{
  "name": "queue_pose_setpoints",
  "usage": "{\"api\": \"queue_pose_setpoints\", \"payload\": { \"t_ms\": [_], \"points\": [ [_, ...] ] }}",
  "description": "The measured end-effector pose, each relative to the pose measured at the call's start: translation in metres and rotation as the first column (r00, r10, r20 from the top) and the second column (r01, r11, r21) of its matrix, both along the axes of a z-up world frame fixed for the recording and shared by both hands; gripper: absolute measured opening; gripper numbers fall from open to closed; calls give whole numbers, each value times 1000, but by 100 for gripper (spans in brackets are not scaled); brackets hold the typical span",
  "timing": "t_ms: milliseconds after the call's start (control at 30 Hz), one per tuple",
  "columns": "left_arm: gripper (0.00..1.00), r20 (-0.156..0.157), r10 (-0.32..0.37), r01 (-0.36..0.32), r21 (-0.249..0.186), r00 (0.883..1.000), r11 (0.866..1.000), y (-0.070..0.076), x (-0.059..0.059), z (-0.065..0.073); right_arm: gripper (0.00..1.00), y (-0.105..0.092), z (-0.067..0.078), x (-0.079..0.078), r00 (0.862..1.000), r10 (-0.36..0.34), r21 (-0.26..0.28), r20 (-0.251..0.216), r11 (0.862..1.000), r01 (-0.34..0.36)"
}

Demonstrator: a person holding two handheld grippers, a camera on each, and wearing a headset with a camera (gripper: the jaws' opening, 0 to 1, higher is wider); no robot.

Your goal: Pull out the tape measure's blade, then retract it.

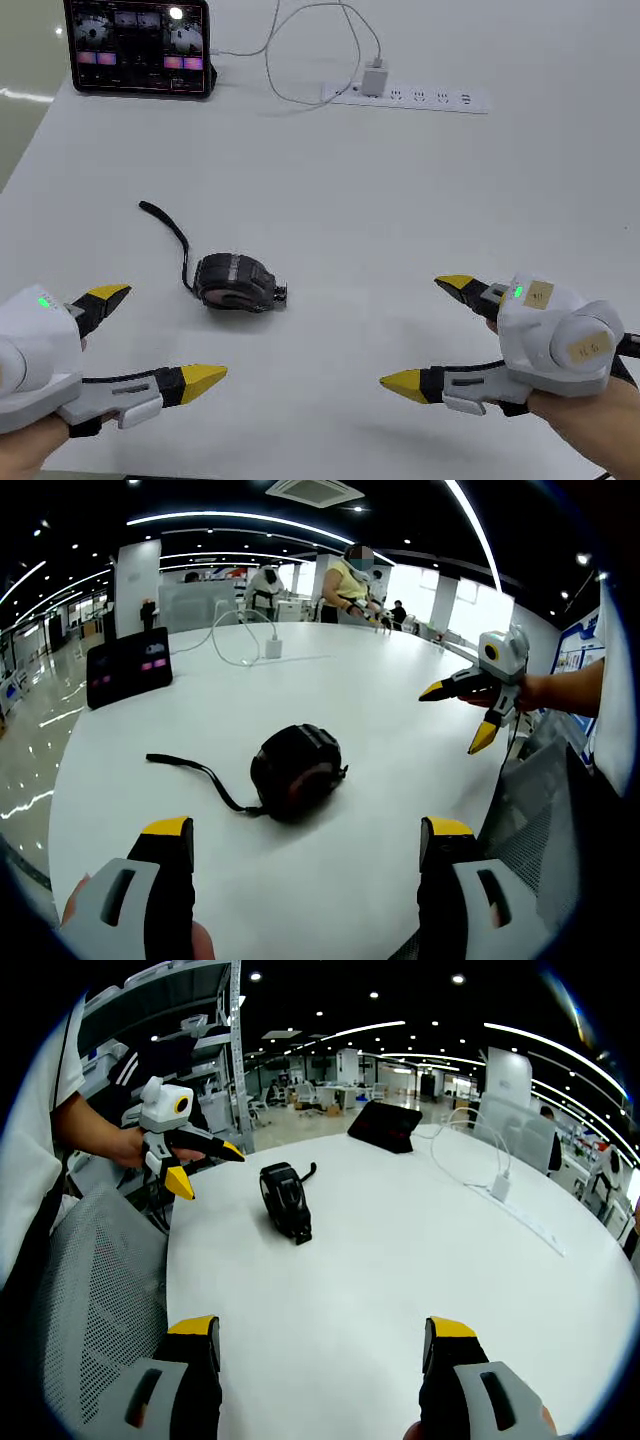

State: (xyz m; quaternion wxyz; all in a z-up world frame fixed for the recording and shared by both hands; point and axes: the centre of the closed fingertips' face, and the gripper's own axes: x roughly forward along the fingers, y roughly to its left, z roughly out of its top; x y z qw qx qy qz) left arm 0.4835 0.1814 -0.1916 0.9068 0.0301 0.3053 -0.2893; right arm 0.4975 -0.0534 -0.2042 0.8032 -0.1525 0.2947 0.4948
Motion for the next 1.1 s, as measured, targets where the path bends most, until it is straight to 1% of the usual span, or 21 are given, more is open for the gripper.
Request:
{"api": "queue_pose_setpoints", "payload": {
  "t_ms": [100, 200, 367, 467, 533, 600, 800, 967, 1100],
  "points": [
    [94, 2, -8, 8, -11, 1000, 1000, -1, -3, 1, 83, -4, 0, -2, 1000, -7, 0, -2, 1000, 7],
    [95, -3, -11, 11, -7, 1000, 1000, 1, -5, -1, 85, -9, -1, -4, 1000, -10, -10, -4, 1000, 10],
    [97, -6, -15, 15, -7, 1000, 1000, 4, -9, -2, 88, -16, 1, -7, 1000, -22, -3, -12, 1000, 22],
    [99, -3, -19, 19, -13, 1000, 1000, 4, -11, 0, 91, -20, 2, -9, 999, -31, 6, -16, 1000, 31],
    [99, -6, -28, 28, -18, 1000, 999, 3, -13, 0, 94, -22, 2, -11, 999, -36, 9, -21, 999, 36],
    [99, -5, -32, 32, -5, 999, 999, 5, -15, 0, 94, -24, 1, -12, 999, -38, 0, -19, 999, 38],
    [99, -7, -40, 40, -5, 999, 999, 5, -19, 1, 99, -29, 2, -13, 998, -48, 7, -27, 999, 49],
    [99, -9, -41, 41, -8, 999, 999, 6, -21, 1, 99, -33, 0, -14, 998, -49, -7, -29, 999, 49],
    [99, -9, -42, 42, -8, 999, 999, 7, -21, 0, 99, -36, 1, -14, 998, -58, -3, -29, 998, 58]
  ]
}}
